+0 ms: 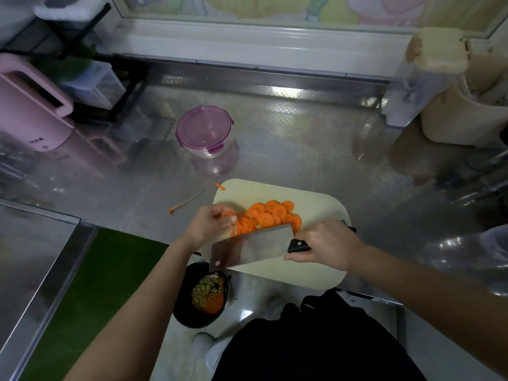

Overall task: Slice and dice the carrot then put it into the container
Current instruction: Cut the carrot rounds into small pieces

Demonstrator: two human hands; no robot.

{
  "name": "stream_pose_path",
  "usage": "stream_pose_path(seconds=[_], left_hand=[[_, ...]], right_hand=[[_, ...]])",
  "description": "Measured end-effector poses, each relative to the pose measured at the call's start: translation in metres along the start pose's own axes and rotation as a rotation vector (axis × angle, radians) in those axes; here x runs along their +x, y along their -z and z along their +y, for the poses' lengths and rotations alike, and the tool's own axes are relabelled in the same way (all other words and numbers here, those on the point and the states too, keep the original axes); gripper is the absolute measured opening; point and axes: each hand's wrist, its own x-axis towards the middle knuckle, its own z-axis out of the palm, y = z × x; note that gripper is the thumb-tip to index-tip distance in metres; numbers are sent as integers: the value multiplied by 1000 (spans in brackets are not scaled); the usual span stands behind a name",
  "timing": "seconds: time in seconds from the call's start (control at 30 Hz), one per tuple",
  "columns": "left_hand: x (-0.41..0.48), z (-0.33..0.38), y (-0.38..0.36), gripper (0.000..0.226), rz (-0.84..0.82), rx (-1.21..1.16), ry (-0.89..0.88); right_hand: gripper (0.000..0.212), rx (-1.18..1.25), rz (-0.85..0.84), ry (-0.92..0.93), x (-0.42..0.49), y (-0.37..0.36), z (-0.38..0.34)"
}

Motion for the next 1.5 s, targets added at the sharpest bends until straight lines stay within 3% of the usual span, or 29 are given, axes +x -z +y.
stream_pose_path(seconds=[0.07,0.13,0.27,0.43,0.57,0.73,0.93,1.07,1.2,1.37,1.5], left_hand=[[1,10,8,13,139,-50,-74],[2,20,18,9,278,-116,-139],[-7,31,23,11,391,-137,-217],[-14,9,1,14,414,-39,-169],[-11,-3,-22,12,269,219,-230],[-5,-4,-35,16,72,437,-273],[2,8,-43,36,118,808,-247],[8,13,-48,35,88,947,-222],[11,12,-49,31,98,963,-264],[10,16,-52,21,193,709,-295],[11,23,-59,18,216,674,-279]], right_hand=[[61,101,-42,-144,0,-1,3],[47,159,-40,-266,2,5,5],[39,202,-15,-380,8,12,8],[49,369,21,-594,16,6,2],[59,533,69,-713,16,1,-2],[61,573,45,-751,15,0,-7],[59,490,6,-739,12,7,-15],[61,449,-23,-739,11,7,-17],[60,460,-10,-740,9,6,-17],[61,493,38,-733,6,5,-15],[61,514,56,-726,4,5,-13]])
